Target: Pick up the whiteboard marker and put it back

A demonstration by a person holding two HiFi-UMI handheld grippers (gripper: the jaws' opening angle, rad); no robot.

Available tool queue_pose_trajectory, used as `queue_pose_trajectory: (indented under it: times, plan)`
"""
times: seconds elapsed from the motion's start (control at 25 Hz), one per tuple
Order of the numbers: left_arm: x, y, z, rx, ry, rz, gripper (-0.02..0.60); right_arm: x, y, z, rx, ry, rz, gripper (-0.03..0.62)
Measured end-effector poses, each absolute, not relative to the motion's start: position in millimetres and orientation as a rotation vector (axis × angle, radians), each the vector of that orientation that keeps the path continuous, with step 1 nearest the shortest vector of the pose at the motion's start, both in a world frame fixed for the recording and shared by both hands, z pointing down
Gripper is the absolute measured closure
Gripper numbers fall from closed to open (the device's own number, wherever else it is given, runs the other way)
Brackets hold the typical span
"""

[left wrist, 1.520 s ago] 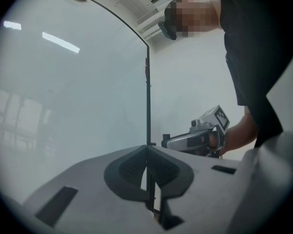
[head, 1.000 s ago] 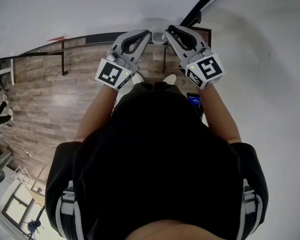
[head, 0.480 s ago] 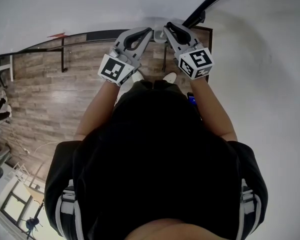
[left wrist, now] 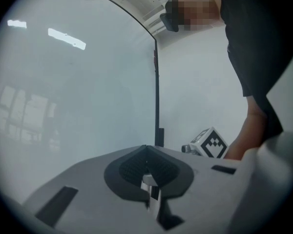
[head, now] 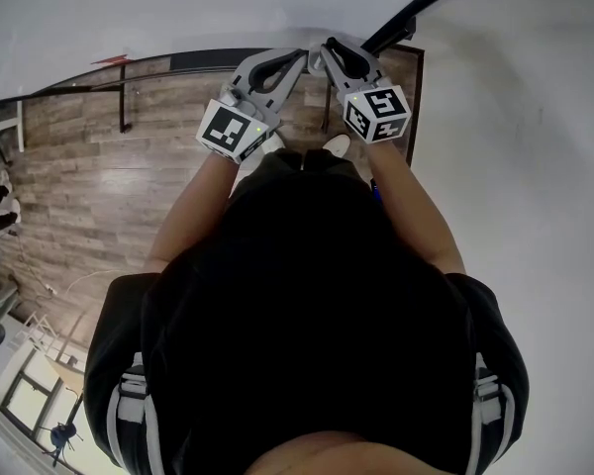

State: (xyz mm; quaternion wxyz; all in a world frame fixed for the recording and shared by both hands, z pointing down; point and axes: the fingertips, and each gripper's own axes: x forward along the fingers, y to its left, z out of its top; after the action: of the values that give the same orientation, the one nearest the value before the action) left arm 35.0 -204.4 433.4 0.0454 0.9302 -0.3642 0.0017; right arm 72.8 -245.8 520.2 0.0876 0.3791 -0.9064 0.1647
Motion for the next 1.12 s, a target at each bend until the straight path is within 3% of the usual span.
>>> queue_pose_trajectory:
  times: [1.12]
  plan:
    - [34, -209, 449, 2.802, -1.087, 0.026, 0.577, 79, -254, 605, 1.059, -2.426, 0.621, 0.523]
